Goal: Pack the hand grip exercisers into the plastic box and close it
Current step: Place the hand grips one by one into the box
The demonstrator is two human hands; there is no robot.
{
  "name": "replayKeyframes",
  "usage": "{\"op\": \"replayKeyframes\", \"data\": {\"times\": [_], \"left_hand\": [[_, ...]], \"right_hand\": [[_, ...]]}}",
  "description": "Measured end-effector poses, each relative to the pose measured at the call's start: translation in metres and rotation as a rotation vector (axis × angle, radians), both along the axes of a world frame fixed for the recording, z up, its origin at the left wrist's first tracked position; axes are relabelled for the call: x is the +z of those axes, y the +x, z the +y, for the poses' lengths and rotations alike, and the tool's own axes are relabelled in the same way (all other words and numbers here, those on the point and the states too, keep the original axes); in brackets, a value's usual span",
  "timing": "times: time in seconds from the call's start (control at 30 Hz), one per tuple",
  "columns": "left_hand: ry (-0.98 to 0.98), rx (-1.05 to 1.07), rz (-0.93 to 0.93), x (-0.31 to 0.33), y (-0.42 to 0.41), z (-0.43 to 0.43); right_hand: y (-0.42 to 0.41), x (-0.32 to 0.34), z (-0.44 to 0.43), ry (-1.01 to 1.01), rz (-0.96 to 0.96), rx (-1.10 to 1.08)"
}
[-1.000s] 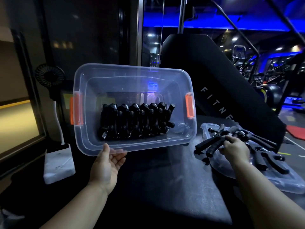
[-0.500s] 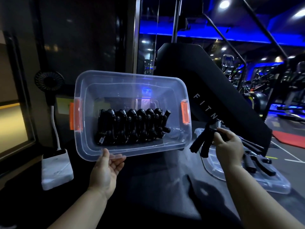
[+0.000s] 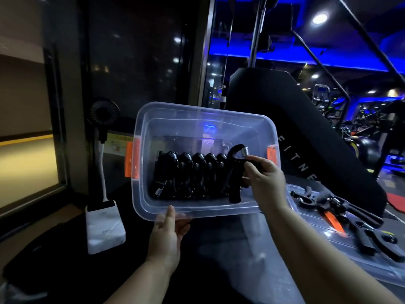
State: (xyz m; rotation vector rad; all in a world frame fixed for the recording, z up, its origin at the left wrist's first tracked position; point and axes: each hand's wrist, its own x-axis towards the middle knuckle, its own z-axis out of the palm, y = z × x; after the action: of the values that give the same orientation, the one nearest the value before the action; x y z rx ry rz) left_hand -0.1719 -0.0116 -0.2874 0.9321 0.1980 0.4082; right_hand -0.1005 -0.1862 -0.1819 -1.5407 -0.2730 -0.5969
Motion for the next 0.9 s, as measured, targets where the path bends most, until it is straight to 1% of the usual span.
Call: {"op": "replayKeyframes", "data": {"times": [0.13,0.23,0.33,0.4,0.6,0.73,0.83,0.9], "left_hand": [[-0.052,-0.025,-0.032,-0.002,0.003,0.004],[-0.048,-0.023,-0.026,0.001,0.002,0.003],[-0.067,-0.035,-0.011,0.003,0.002,0.003],[-0.041,-0.025,-0.025,0.002,0.002,0.002],[-0.007,-0.015,-0.064,-0.004,0.002,0.003],[-0.007,-0.019,-0.069,-0.005,0.001,0.004],[-0.05,-0.025,-0.055,-0.004,0.002,0.004],[-0.049,-0.041,-0.053,-0.004,0.003,0.005]], "right_hand": [[0.015,-0.004,0.045,-0.12,0.034,0.031],[0.02,-0.003,0.08,-0.206,0.044,0.059],[0.026,-0.004,0.11,-0.247,0.092,0.112],[0.031,-0.006,0.127,-0.265,0.112,0.136],[0.04,-0.008,0.162,-0.483,0.064,0.075],[0.045,-0.008,0.176,-0.598,0.08,0.054],[0.05,-0.008,0.18,-0.584,0.161,0.098],[0.052,-0.006,0.182,-0.568,0.179,0.119]]}}
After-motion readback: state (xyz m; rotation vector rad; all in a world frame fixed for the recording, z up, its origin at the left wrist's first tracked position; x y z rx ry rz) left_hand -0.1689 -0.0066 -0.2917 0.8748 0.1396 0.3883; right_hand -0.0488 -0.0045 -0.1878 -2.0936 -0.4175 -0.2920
